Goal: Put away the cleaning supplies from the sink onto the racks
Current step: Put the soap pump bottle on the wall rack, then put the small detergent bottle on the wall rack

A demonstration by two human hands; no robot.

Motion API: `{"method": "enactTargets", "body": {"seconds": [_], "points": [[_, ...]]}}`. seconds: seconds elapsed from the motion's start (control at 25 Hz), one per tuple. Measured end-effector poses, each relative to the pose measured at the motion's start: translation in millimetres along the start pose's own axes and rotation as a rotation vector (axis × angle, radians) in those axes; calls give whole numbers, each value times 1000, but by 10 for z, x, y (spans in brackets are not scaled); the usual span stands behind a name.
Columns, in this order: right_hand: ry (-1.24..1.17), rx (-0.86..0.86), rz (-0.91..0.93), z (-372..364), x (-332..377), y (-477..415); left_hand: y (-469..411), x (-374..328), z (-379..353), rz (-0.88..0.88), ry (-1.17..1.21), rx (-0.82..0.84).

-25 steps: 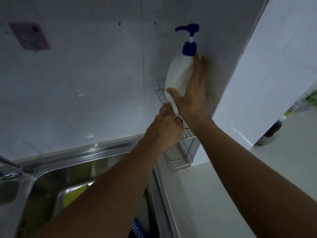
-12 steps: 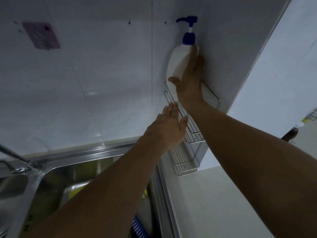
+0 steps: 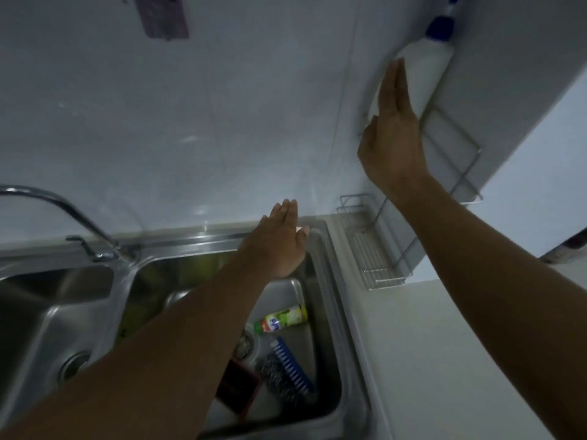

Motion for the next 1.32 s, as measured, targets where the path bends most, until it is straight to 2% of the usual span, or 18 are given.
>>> {"method": "enactTargets", "body": {"seconds": [0.08,0.16,0.36,0.48,0.6,0.76,0.96,1.12,1.32], "points": [[-23,61,72,-224,312,329,158,370,-153,70,2,16],[-55,196,82,-609,509,739,319,774,-330,120,-5,19],[-149,643,-41,-1792,725,2011,696,1789,-829,260,43,104],[-164,854,-55,-2406,870,2725,901,2311,-1088,314,75,134],[-72,1033,-90,-2868,818,3236,1080,2776,-1237,319,-26,95],[154,1267,-3,-3261,695,3699,1347,3298,-1360,274,-198,-21],[346,1297,37,-3555,579,3711,1464,3474,-1572,260,-319,-38],[435,1282,71,-3763,502,3696,1460,3468,-1574,252,-306,-57],[477,1123,152,-3892,433,3591,1449,3470,-1573,251,-283,-66]]}}
Point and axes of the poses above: each hand's wrist, its own y-axis away from the middle knuckle, its own z-axis out of the back of the hand, x = y × z, the point moved 5 cm from there along -y, towards the middle knuckle, and after that the axes turned 5 degrees about x, right-handed, at the moved point
